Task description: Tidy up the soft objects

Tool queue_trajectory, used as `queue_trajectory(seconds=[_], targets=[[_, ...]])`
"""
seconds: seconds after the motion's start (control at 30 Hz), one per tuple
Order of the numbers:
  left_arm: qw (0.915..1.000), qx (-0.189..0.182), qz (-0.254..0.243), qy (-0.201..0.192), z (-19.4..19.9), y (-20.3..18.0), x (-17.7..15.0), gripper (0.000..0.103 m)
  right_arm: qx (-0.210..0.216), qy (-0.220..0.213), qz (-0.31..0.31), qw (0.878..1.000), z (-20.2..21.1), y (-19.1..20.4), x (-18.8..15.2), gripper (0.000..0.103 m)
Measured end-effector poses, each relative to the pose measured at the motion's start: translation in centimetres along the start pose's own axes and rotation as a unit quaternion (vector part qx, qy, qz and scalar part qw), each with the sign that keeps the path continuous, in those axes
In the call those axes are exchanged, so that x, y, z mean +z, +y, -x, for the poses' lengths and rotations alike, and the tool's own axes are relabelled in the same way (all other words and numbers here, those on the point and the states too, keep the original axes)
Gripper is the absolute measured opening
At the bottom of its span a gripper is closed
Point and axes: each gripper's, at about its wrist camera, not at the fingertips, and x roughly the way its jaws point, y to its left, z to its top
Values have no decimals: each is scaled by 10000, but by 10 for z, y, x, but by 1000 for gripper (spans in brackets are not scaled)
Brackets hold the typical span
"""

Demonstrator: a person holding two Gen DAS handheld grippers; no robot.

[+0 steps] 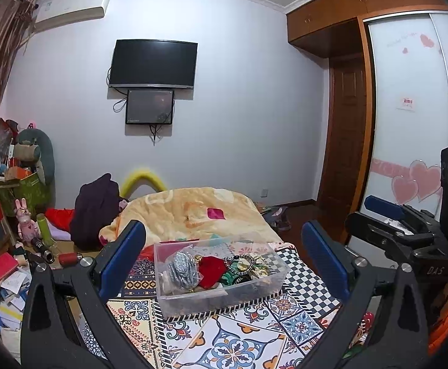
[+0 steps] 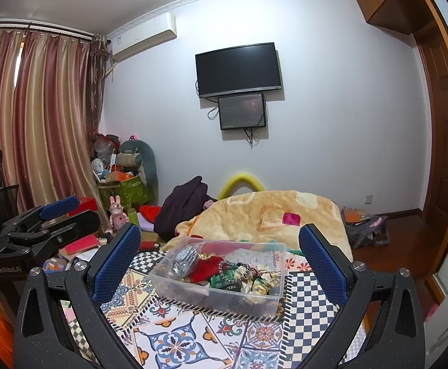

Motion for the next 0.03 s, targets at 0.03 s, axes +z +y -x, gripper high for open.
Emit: queue_trajectory(seconds=[0.03], targets=[[10000,-1,10,1,0,0,0,103,0,-2,2,10000,0,0,0,103]])
